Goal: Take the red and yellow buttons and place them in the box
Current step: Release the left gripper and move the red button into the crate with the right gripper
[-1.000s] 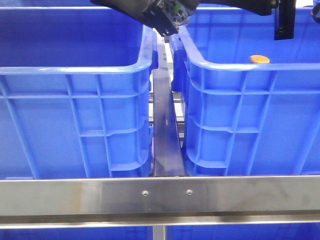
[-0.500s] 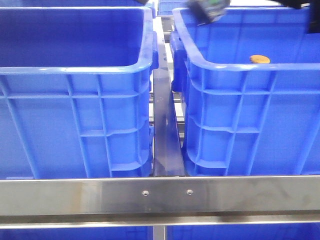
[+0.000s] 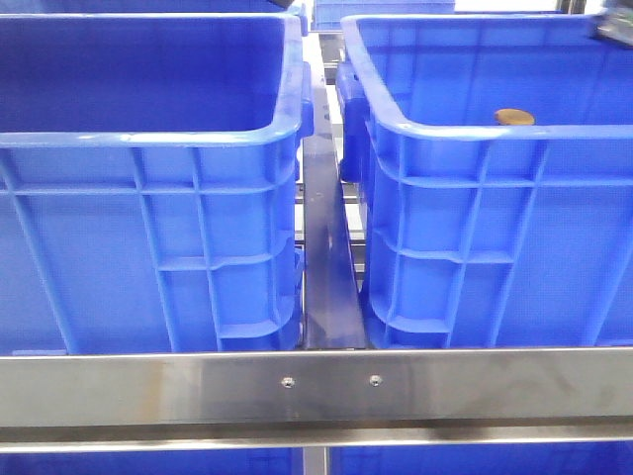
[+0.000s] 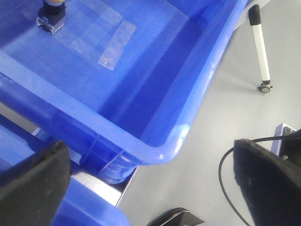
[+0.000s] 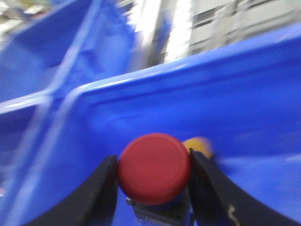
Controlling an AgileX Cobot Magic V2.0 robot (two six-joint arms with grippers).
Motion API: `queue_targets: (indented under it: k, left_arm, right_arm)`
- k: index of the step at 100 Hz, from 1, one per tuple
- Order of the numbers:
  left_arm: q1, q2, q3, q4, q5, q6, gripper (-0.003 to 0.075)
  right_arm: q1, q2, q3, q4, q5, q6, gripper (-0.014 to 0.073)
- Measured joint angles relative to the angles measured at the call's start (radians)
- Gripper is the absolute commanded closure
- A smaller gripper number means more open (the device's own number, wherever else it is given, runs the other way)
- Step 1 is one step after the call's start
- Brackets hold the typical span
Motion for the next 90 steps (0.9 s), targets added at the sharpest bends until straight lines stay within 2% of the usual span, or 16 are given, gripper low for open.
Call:
queue_targets:
  k: [14,28,61,90]
  left_arm:
    - [0.0,0.0,0.0,-0.006,0.0,0.0,0.006]
    - [0.0,0.0,0.0,-0.011,0.0,0.0,0.006]
    - [0.0,0.0,0.0,-0.013,0.001,0.0,0.006]
    - [0.0,0.0,0.0,-0.015,0.002,0.0,0.006]
  right_arm:
    - [0.0,0.021,-0.002,-0.002,-0.132,-0.09,0.0313]
    - [0.0,0.082,-0.002,0.04,-0.18,-0.172,0.0313]
    - [0.0,0.273,-0.063,0.333,-0.166,-0.428,0.0313]
    - [0.01,0.419,-0.146,0.368,-0.134,-0.476,0.0313]
